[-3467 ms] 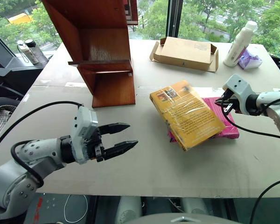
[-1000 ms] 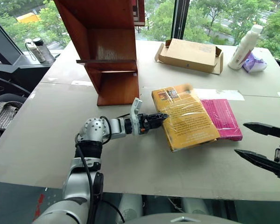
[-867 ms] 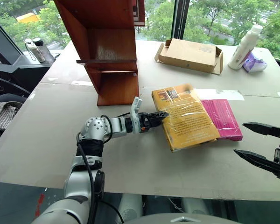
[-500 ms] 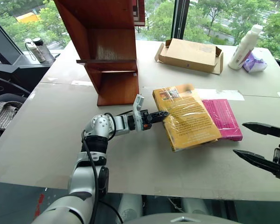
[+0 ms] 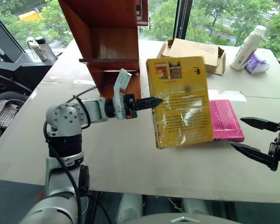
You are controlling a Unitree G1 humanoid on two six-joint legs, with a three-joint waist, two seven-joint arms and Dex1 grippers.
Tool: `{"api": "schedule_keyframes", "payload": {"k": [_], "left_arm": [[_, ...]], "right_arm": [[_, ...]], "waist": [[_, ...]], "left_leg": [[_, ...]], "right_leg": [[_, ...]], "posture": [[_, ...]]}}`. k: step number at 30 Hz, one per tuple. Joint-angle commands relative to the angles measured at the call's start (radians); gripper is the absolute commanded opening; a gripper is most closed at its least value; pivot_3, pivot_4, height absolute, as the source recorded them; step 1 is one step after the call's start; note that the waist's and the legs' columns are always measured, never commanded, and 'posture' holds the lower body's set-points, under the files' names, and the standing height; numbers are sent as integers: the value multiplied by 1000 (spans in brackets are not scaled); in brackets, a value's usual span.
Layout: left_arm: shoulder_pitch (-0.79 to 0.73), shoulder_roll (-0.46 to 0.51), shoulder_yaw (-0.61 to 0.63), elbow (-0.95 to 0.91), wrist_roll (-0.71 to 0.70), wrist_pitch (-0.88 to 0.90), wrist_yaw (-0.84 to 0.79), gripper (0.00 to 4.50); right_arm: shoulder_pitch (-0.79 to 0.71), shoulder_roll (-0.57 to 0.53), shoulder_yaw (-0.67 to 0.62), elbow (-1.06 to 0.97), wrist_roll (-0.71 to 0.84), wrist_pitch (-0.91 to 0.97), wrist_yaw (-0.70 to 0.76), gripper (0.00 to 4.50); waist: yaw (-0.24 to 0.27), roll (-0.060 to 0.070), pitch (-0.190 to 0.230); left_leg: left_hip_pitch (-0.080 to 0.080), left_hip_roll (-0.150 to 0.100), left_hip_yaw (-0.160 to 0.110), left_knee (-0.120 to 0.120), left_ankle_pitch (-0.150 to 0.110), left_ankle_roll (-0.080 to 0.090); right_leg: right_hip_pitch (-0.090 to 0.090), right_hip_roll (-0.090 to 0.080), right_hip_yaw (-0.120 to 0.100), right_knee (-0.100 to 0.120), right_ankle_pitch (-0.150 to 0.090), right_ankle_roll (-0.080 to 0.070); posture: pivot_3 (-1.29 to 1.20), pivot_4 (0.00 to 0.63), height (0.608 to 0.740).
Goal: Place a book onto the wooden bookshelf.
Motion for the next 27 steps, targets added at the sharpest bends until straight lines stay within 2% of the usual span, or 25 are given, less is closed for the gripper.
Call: {"api": "schedule_keyframes", "payload": {"k": [1,7,11,18,22,27], "left_arm": [[-57,63,-113,-135,203,-277,-81,26],[-264,133,-241,-116,613,-758,-106,26],[-372,164,-284,-53,768,-866,-116,26],[-515,267,-304,2,904,-871,-200,26],[-561,420,-386,25,1062,-770,-297,26],[-585,530,-450,36,1203,-700,-396,26]], "right_arm": [[-4,11,-59,42,-7,-41,2,4500],[-92,0,-8,175,-63,-114,16,4500],[-160,4,56,246,-110,-158,31,4500],[-285,7,149,359,-166,-234,65,4500],[-392,2,209,434,-201,-279,83,4500],[-515,2,256,518,-226,-328,107,4500]], "waist": [[-1,0,0],[-4,0,1],[-4,0,0],[-5,1,4],[-11,3,7],[-5,7,11]], "left_leg": [[0,0,0,0,0,0],[1,0,1,0,0,0],[1,0,1,-1,0,0],[0,1,2,-1,0,0],[0,1,3,-1,0,0],[0,2,4,0,0,0]], "right_leg": [[0,0,0,0,0,0],[0,2,2,0,0,0],[0,2,3,-1,0,0],[-2,4,3,-2,1,5],[-2,5,4,-1,0,8],[-4,5,5,2,-1,8]], "posture": [[0,150,733],[0,150,733],[0,150,733],[0,150,733],[0,150,733],[0,150,733]]}}
